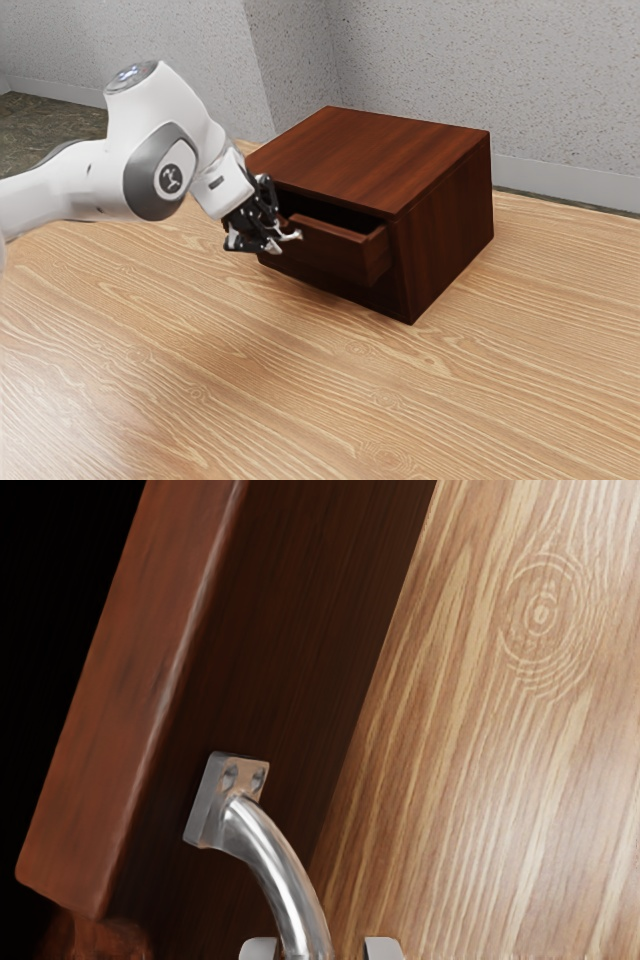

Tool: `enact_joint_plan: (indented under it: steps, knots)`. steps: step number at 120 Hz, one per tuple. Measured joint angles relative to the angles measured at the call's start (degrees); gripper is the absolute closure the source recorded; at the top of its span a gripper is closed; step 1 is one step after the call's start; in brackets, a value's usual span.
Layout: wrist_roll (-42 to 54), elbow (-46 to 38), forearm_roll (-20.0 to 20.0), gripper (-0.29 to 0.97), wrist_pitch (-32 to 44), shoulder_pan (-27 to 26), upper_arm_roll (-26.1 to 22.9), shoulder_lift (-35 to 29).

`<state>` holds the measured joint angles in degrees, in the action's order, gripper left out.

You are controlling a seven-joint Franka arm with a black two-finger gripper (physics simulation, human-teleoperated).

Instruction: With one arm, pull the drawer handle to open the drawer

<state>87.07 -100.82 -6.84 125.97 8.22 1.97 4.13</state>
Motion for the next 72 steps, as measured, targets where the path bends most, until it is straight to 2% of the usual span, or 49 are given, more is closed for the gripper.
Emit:
enact_joint_plan:
  steps: [72]
  knots:
    - [-0.41, -8.38, 0.45, 0.69, 0.29, 0.57, 0.25, -7.64]
